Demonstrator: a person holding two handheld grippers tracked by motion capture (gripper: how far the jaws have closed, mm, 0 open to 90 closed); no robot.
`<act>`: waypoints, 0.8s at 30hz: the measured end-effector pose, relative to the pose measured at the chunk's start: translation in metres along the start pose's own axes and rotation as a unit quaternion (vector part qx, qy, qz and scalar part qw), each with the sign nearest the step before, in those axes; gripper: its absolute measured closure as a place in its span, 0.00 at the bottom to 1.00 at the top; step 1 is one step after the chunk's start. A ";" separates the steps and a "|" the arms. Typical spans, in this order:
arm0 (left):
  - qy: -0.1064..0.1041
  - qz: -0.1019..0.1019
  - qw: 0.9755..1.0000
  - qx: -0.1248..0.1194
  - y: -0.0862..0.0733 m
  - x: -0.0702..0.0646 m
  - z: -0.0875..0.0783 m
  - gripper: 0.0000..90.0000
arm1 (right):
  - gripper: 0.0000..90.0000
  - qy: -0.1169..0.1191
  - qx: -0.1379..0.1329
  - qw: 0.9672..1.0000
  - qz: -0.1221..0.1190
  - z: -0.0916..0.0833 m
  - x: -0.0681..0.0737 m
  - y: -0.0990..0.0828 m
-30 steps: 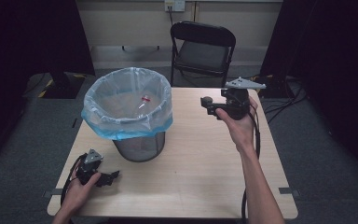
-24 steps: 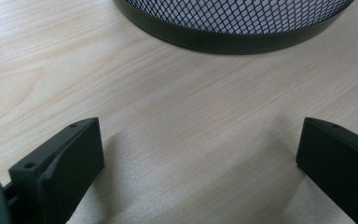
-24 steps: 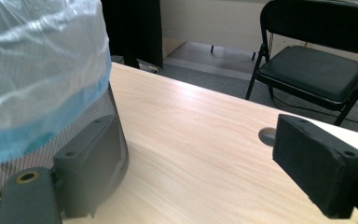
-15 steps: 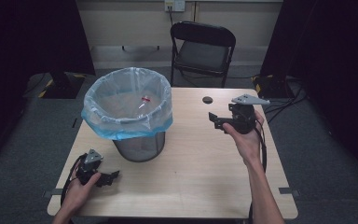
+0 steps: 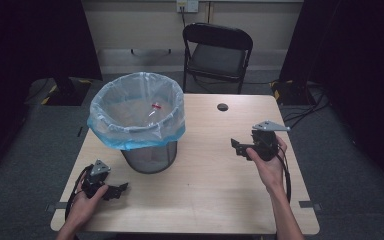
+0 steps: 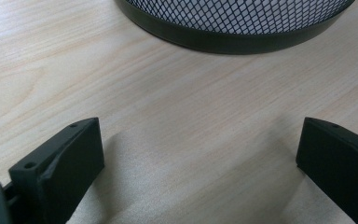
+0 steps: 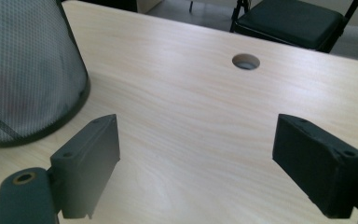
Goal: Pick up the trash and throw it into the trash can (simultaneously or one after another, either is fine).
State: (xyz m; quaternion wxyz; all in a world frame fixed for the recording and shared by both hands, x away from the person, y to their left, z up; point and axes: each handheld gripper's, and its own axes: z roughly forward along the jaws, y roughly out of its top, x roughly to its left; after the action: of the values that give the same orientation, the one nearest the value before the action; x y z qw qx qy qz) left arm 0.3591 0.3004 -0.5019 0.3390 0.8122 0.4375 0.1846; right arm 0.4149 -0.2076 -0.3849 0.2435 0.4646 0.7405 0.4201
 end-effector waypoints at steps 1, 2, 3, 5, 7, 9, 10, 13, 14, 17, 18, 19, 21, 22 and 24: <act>0.001 0.000 1.000 0.000 0.000 0.000 0.000 0.00 | 0.16 0.002 0.007 1.000 0.000 0.001 0.000 -0.006; 0.000 0.000 1.000 0.000 0.000 0.000 0.000 0.00 | 0.16 0.002 0.012 1.000 0.004 0.001 -0.001 -0.011; 0.000 0.000 1.000 0.000 0.000 0.000 0.000 0.00 | 0.16 0.001 0.014 1.000 0.004 0.001 -0.001 -0.014; 0.000 0.000 1.000 0.000 0.000 0.000 0.000 0.00 | 0.16 -0.006 0.020 1.000 0.000 0.000 -0.001 -0.024; 0.001 0.000 1.000 0.000 0.000 0.000 0.000 0.00 | 0.16 -0.011 0.024 1.000 0.006 -0.001 -0.003 -0.032; 0.001 0.000 1.000 0.000 0.000 0.000 0.000 0.00 | 0.16 -0.018 0.030 0.999 0.010 -0.001 -0.005 -0.039; 0.002 0.000 1.000 0.000 0.000 0.000 0.000 0.00 | 0.16 -0.023 0.036 0.999 0.009 0.000 -0.005 -0.043; 0.001 0.000 1.000 0.000 0.000 0.000 0.000 0.00 | 0.16 -0.030 0.046 0.998 0.005 0.004 -0.007 -0.052; 0.001 -0.001 1.000 0.000 0.000 0.000 0.000 0.00 | 0.16 -0.033 0.049 0.998 0.005 0.006 -0.006 -0.055; 0.001 0.000 1.000 0.000 0.000 0.000 0.000 0.00 | 0.16 -0.041 0.066 0.997 -0.003 0.010 -0.005 -0.062; 0.002 0.000 1.000 0.000 0.000 0.000 0.000 0.00 | 0.16 -0.044 0.070 0.997 -0.004 0.011 -0.005 -0.066; 0.001 0.000 1.000 0.000 0.000 0.000 0.000 0.00 | 0.16 -0.044 0.073 0.996 -0.006 0.012 -0.005 -0.068; 0.001 0.000 1.000 0.000 0.000 0.000 0.000 0.00 | 0.16 -0.047 0.086 0.995 -0.009 0.014 -0.004 -0.075; 0.001 -0.001 1.000 0.000 0.000 0.000 0.000 0.00 | 0.16 -0.046 0.091 0.995 -0.006 0.014 -0.004 -0.079; 0.001 0.000 1.000 0.001 0.000 0.000 0.000 0.00 | 0.16 -0.038 0.104 0.994 0.006 0.016 -0.006 -0.087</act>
State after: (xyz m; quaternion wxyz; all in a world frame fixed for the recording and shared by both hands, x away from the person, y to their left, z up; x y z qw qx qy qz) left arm 0.3590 0.3004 -0.5019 0.3381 0.8123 0.4379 0.1849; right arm 0.3877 -0.2250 -0.4676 0.2197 0.5072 0.7675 0.3246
